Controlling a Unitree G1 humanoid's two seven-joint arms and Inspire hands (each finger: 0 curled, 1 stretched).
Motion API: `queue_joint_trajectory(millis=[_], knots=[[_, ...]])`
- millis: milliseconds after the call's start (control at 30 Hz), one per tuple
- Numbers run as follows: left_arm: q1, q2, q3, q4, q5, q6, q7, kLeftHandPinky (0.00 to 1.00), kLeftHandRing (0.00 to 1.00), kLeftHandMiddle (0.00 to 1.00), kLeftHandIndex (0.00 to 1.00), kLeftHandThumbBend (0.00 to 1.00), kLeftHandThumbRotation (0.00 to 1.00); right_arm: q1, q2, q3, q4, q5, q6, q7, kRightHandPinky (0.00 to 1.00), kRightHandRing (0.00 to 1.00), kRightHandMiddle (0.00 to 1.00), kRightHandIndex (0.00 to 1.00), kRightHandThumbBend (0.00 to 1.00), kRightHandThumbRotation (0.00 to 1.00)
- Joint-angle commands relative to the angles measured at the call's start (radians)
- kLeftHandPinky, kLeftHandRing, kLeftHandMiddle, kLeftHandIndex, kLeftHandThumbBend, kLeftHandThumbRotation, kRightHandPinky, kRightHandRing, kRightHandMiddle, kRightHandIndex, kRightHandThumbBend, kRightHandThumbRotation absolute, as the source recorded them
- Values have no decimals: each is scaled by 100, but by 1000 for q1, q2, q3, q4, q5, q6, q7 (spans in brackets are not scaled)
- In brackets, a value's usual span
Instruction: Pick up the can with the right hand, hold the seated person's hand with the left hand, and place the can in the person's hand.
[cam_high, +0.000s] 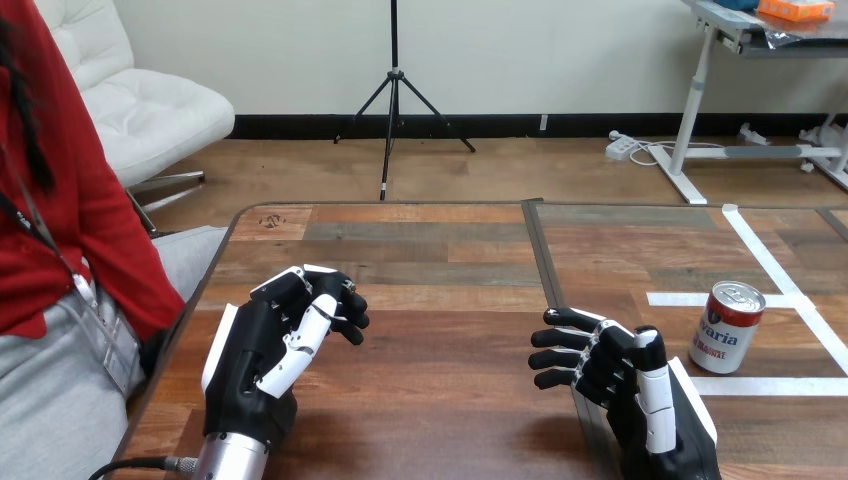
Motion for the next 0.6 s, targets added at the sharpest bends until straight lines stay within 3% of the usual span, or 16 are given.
queue_joint_trajectory(millis=[0, 567], knots=[[-52, 3, -3, -16, 6, -16, -1, 38, 46, 47, 46, 24, 36, -61, 2, -8, -1, 18, -24, 18, 55, 62, 66, 69, 84, 100], [-60, 8, -4, -20, 20, -8, 11, 39, 46, 47, 46, 19, 32, -92, -9, -10, -21, 35, 9, 55, 59, 64, 68, 70, 84, 99]])
